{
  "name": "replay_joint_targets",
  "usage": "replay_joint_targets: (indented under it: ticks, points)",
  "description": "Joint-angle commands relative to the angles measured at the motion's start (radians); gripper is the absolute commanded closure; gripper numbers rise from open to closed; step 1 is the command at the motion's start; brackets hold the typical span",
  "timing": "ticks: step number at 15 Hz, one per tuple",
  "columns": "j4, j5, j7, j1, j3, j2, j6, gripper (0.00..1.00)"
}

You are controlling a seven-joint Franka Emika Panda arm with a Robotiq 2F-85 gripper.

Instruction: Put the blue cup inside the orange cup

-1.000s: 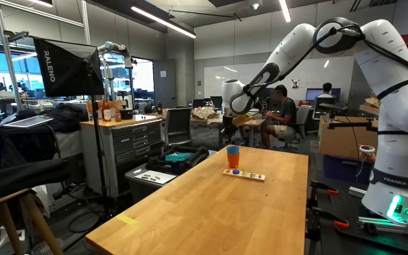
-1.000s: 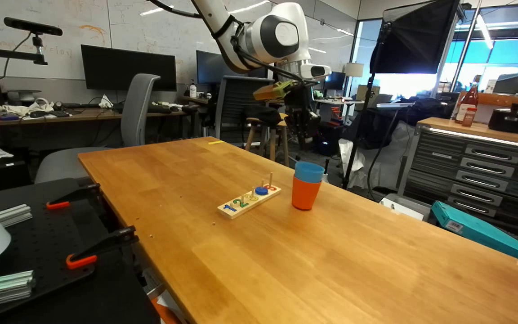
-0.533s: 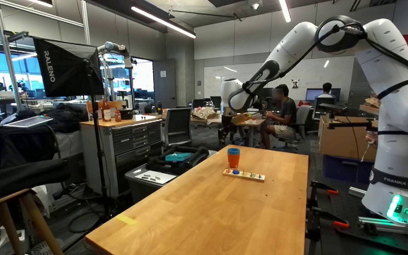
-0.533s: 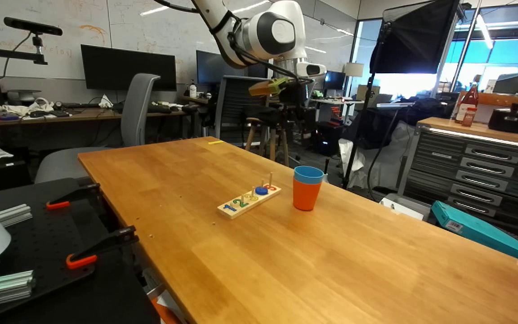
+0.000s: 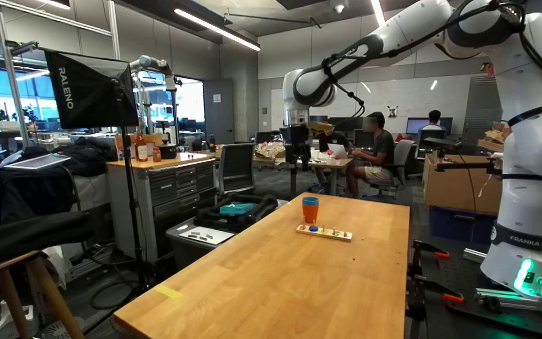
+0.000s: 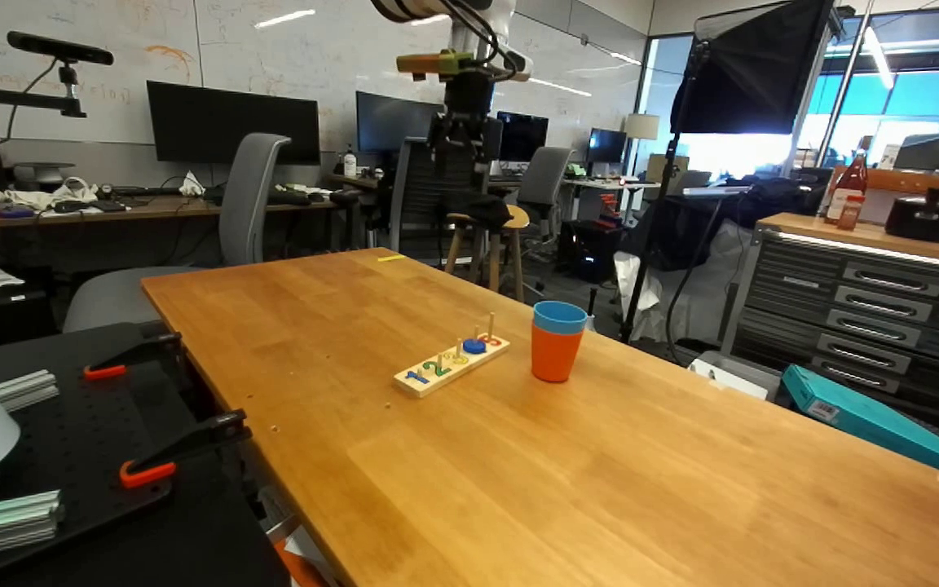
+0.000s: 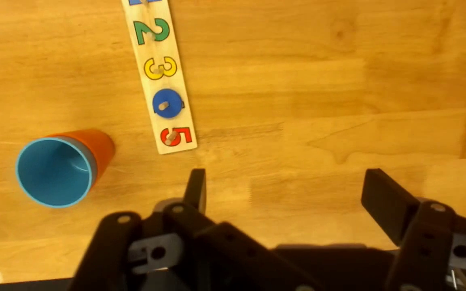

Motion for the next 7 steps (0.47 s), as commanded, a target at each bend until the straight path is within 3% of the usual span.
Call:
replay_joint_targets:
  ticks: [1,7]
  points:
    - [0.103,0.026,-0.044,-0.002,0.018,-0.023,-0.144,0.00]
    - [0.118,0.002,-0.016,0.006,0.014,-0.027,-0.143,0.00]
